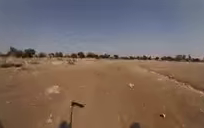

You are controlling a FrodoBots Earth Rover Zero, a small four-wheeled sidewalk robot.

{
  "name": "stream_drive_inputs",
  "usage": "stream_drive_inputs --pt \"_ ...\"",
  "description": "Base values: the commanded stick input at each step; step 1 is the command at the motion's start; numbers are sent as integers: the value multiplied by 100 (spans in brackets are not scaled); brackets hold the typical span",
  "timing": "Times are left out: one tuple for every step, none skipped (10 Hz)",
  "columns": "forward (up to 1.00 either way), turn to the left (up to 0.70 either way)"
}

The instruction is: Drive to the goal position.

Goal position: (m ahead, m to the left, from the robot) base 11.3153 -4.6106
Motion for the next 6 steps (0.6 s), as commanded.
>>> stream_drive_inputs --pt "50 0" --pt "50 0" --pt "50 0" --pt "50 0" --pt "50 0" --pt "50 0"
